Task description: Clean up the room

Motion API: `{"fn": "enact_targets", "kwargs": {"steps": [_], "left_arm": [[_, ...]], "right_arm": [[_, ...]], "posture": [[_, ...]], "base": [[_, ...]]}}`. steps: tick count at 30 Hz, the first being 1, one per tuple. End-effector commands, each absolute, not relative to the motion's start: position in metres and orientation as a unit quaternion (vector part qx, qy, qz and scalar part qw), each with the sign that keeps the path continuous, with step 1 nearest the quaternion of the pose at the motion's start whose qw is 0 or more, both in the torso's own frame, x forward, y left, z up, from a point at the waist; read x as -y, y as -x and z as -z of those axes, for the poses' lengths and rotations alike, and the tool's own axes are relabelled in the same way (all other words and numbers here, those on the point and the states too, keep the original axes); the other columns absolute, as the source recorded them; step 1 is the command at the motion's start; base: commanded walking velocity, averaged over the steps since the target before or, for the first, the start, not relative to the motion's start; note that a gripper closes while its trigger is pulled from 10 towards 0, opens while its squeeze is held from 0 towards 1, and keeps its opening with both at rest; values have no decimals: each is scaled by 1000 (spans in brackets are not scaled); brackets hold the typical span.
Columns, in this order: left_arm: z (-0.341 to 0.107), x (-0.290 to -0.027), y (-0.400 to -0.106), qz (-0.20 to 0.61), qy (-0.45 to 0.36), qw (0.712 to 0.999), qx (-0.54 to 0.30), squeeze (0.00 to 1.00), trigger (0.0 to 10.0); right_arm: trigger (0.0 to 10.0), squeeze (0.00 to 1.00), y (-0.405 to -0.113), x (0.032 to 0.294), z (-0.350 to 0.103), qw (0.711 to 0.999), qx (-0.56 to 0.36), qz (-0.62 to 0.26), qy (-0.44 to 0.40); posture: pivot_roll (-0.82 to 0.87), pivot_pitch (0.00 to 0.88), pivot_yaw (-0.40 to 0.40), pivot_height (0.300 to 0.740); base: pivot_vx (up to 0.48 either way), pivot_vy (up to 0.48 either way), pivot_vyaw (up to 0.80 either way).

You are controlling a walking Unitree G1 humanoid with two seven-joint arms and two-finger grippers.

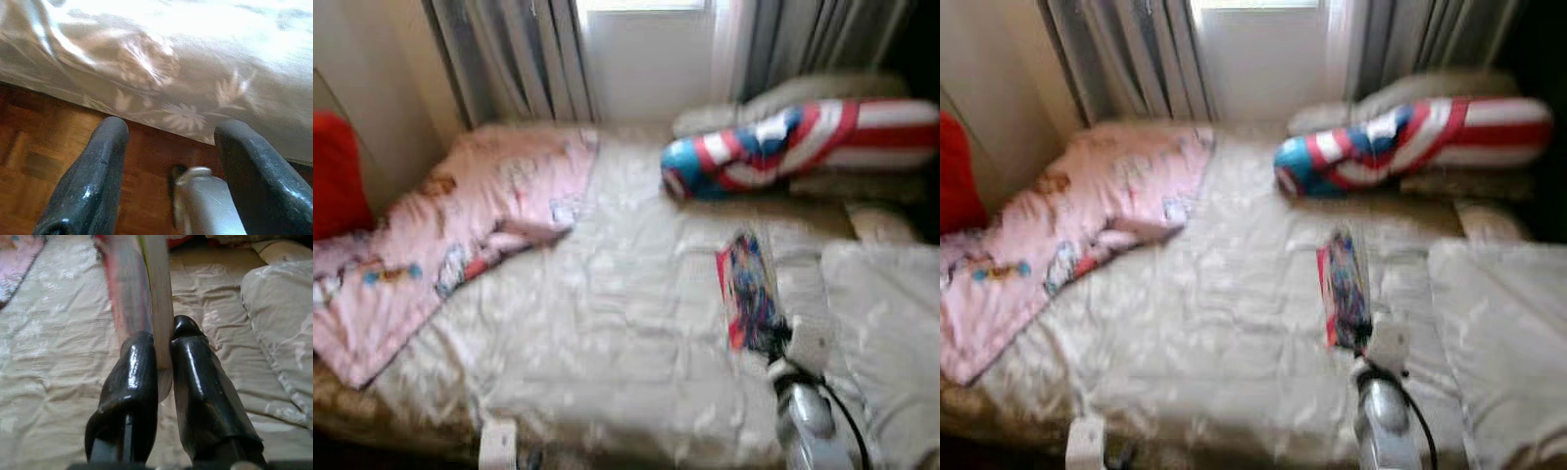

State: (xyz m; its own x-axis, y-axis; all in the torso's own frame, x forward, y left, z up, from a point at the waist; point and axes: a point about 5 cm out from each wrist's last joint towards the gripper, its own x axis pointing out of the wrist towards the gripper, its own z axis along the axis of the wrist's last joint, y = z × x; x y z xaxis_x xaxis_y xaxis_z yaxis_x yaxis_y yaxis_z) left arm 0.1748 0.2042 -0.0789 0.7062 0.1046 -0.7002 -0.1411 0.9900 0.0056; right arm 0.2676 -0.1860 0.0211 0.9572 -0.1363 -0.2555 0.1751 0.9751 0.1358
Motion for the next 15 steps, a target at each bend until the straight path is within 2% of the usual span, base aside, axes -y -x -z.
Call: {"fn": "enact_targets", "kwargs": {"steps": [1,15], "left_arm": [[80,-208,-171,-69,17,920,-385,0,10000],[80,-207,-172,-69,29,922,-379,0,10000]], "right_arm": [[10000,0,-274,182,-30,989,-100,71,-77],[10000,0,-274,181,-29,989,-102,71,-76]], "posture": [[-12,2,-13,717],[-11,4,-13,717]], "base": [[0,-281,0],[0,-20,0]]}}
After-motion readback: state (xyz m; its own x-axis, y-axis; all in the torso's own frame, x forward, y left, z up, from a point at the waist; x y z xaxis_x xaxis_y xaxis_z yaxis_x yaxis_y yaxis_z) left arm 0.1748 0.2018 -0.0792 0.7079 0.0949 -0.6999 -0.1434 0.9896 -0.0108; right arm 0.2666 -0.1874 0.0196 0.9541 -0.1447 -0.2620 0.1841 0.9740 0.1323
